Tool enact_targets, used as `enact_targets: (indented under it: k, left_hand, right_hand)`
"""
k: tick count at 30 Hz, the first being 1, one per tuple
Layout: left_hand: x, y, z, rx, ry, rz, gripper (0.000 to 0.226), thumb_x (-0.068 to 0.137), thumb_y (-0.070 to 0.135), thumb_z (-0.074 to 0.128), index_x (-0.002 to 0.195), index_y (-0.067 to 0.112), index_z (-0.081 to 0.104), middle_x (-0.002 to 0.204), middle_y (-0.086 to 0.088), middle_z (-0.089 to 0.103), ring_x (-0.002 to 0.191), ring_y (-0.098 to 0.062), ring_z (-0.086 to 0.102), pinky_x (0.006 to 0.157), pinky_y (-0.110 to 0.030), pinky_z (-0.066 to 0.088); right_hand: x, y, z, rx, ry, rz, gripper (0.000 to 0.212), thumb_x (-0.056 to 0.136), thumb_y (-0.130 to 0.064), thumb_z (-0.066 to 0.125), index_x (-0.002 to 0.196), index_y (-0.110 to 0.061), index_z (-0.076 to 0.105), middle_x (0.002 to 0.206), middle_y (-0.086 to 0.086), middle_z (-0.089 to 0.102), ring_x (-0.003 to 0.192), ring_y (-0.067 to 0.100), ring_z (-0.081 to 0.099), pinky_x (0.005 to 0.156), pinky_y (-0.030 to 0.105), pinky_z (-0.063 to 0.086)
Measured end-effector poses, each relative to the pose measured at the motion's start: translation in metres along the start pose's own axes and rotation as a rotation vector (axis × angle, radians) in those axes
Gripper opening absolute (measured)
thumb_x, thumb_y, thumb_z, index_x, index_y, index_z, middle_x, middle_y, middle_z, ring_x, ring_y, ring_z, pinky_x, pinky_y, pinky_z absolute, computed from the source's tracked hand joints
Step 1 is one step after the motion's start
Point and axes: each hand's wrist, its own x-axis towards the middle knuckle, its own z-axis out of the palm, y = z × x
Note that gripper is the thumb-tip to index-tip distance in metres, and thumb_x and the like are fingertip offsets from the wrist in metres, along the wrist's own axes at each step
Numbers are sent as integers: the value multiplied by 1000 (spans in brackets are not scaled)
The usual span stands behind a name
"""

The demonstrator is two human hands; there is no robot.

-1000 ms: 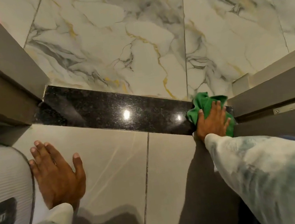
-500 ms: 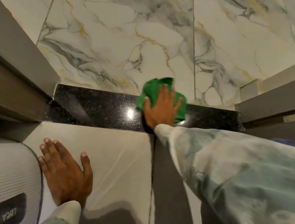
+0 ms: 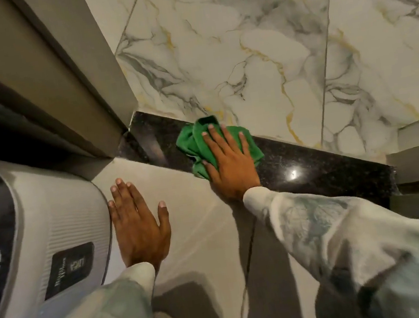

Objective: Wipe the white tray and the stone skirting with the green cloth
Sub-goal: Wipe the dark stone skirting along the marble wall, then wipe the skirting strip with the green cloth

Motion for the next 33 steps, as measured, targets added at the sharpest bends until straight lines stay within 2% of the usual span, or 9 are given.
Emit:
enact_targets:
  k: [6,10,13,15,20,24,27,31,33]
  left_hand:
    - [-1,-1,3,39,-20,12,85,104,58,17,166,0,7,176,-24,9,163,-42,12,133,-53,13]
    - [1,-1,4,55,-35,7,85,104,55,20,165,-2,9,176,-25,9,163,-42,12,133,-53,10]
    - [-1,6,-11,45,-97,-16,83,106,51,23,165,-5,9,176,-26,7,163,-43,9,134,-53,8]
    - [-5,11,-33,62,-204,-24,82,107,52,19,166,-4,3,176,-26,0,164,-42,3,134,-52,7]
    - [-45,26,-137,86,-310,95,84,106,57,11,165,2,-13,175,-21,-17,164,-37,-11,134,-46,-4]
    - [-97,29,-261,16,-356,140,82,107,55,11,165,3,-13,174,-19,-23,162,-35,-19,134,-45,-7]
    - [-128,15,-354,-2,-258,124,80,107,50,21,166,-2,8,175,-25,1,162,-39,1,133,-51,15]
    - [-147,-33,-440,17,-250,-36,80,108,52,22,166,0,7,175,-25,1,163,-41,4,133,-54,16]
    - [-149,-65,-461,22,-229,-142,81,107,55,21,166,0,11,175,-24,6,162,-41,11,132,-53,18]
  right_hand:
    - [-74,91,-20,-9,87,577,66,101,-45,34,160,-19,25,170,2,18,158,30,12,125,62,6]
    - [-66,65,-25,139,125,1047,64,102,-32,46,159,-12,24,170,9,17,157,37,9,119,72,8]
    - [-41,30,-35,263,47,1170,73,96,-23,59,158,-8,23,169,12,15,156,41,8,119,71,8]
    - [-40,20,-48,287,-66,1132,73,94,-23,64,154,-5,28,165,17,26,153,42,21,119,65,20]
    - [-56,-12,-136,620,-227,1009,37,92,-15,62,128,-5,63,129,25,65,120,42,62,102,45,51]
    - [-64,-90,-244,857,-311,921,28,95,-12,59,122,-8,66,120,21,70,112,40,66,102,55,53]
    - [-57,-170,-328,898,-361,759,30,97,-16,60,126,-11,65,119,17,71,108,38,69,99,55,56]
    - [-36,-290,-401,852,-359,438,32,98,-17,57,130,-14,62,119,14,72,96,28,71,88,40,58]
    - [-23,-348,-409,757,-334,197,33,98,-16,56,131,-12,60,118,8,71,105,30,68,87,35,53]
